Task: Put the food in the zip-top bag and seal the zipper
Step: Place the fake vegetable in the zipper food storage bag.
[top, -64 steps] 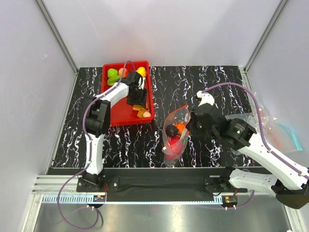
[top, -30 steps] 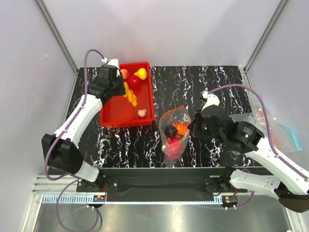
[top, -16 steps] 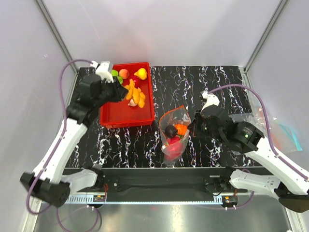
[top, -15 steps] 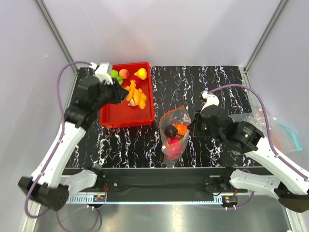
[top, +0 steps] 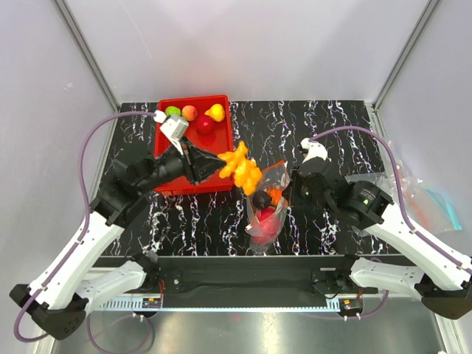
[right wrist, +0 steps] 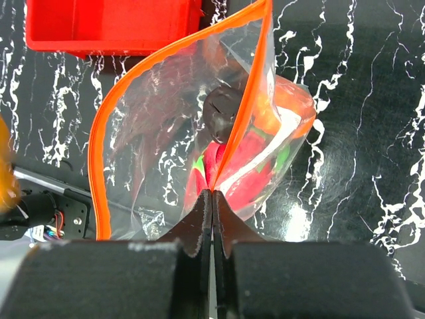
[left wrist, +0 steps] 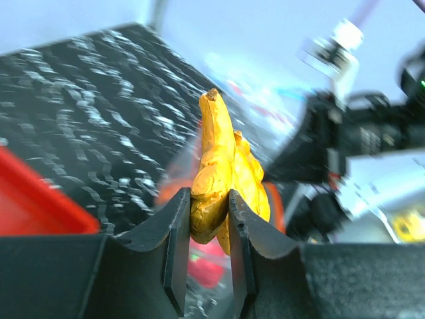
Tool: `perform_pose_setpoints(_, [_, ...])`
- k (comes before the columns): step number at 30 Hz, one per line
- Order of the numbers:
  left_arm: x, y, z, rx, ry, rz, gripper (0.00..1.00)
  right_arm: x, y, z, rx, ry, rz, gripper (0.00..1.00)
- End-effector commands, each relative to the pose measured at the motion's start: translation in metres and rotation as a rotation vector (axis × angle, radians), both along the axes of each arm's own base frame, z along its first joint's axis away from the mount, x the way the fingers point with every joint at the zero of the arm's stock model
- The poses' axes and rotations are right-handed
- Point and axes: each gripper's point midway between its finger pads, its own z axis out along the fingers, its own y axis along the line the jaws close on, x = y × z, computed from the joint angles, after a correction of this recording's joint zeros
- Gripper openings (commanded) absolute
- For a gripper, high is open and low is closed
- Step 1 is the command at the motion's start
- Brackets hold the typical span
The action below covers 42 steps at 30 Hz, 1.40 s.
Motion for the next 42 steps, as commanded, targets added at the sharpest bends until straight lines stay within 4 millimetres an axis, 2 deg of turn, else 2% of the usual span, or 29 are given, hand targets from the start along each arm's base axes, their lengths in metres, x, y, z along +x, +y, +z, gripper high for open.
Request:
perform_pose_setpoints(1, [-0.016,-0.016,0.02,-0.019,-0.069,-0.062,0.03,0.006,0.007,0.025,0.07,-0.047,-0.005,0.0])
perform_pose_setpoints(3, [-0.025,-0.03,0.01,0.02,-0.048,-0.095,0.03,0.006,0.007,0.027,0.078,-0.046,-0.007,0.0])
perform_pose_setpoints(4, [-0.019,-0.033,0.009,0.038,-0.042,-0.063,0.02,0.006,0.007,0.027,0.078,-0.046,-0.007,0.0])
perform_pose_setpoints(6, [-0.03,-0.047,0.004,0.085,-0.053,-0.085,0.02,0.006,0.007,0.029,0.084,-0.048,-0.009,0.0])
perform_pose_setpoints(7, [-0.022,-0.048,-0.008,0.142,-0.036,-0.031,0.02,0.005,0.007,0.029,0.083,-0.045,-0.011,0.0])
perform_pose_setpoints(8, [-0.029,-0.055,-0.004,0.163,-0.062,-0.042,0.02,0.006,0.006,0.031,0.085,-0.049,-0.017,0.0])
perform_pose_setpoints(13, [-0.007,-0.054,-0.021,0.275,-0.051,0.118,0.01,0.005,0.003,0.034,0.093,-0.052,-0.023,0.0])
perform_pose_setpoints(18, [-0.004,-0.065,-0.028,0.334,-0.067,0.147,0.0,0.004,0.001,0.033,0.095,-0.051,-0.03,0.0])
perform_pose_setpoints(19, [0.003,-0.065,-0.034,0.367,-0.064,0.185,0.0,0.003,0.001,0.033,0.094,-0.052,-0.029,0.0])
perform_pose_setpoints(21, [0.0,-0.071,-0.038,0.391,-0.07,0.179,0.02,0.003,0.0,0.033,0.094,-0.05,-0.03,0.0])
perform_pose_setpoints(24, [-0.009,-0.089,-0.044,0.389,-0.068,0.099,0.14,0.003,-0.001,0.033,0.092,-0.052,-0.03,0.0])
perform_pose_setpoints(27, [-0.017,-0.099,-0.045,0.391,-0.071,0.068,0.21,0.003,-0.003,0.034,0.088,-0.057,-0.037,0.0])
perform_pose_setpoints(28, [-0.021,-0.104,-0.048,0.397,-0.07,0.048,0.34,0.003,-0.004,0.035,0.091,-0.061,-0.041,0.0])
perform_pose_setpoints(31, [-0.026,-0.11,-0.049,0.405,-0.07,0.017,0.63,0.003,-0.005,0.036,0.095,-0.066,-0.044,0.0])
perform_pose_setpoints(32, [-0.027,-0.111,-0.048,0.404,-0.069,0.012,0.79,0.003,-0.005,0.035,0.094,-0.063,-0.043,0.0])
perform_pose_setpoints(33, [-0.028,-0.111,-0.048,0.406,-0.067,0.012,0.86,0.002,-0.005,0.035,0.093,-0.062,-0.044,0.0])
perform_pose_setpoints(35, [-0.027,-0.108,-0.048,0.409,-0.062,0.022,0.95,0.001,-0.007,0.034,0.094,-0.062,-0.046,0.0])
perform_pose_setpoints(37, [-0.024,-0.101,-0.046,0.401,-0.051,0.063,0.99,0.0,-0.008,0.034,0.096,-0.063,-0.047,0.0])
perform_pose_setpoints(42, [-0.014,-0.079,-0.052,0.437,0.01,0.16,0.99,-0.001,-0.01,0.032,0.093,-0.059,-0.053,0.0])
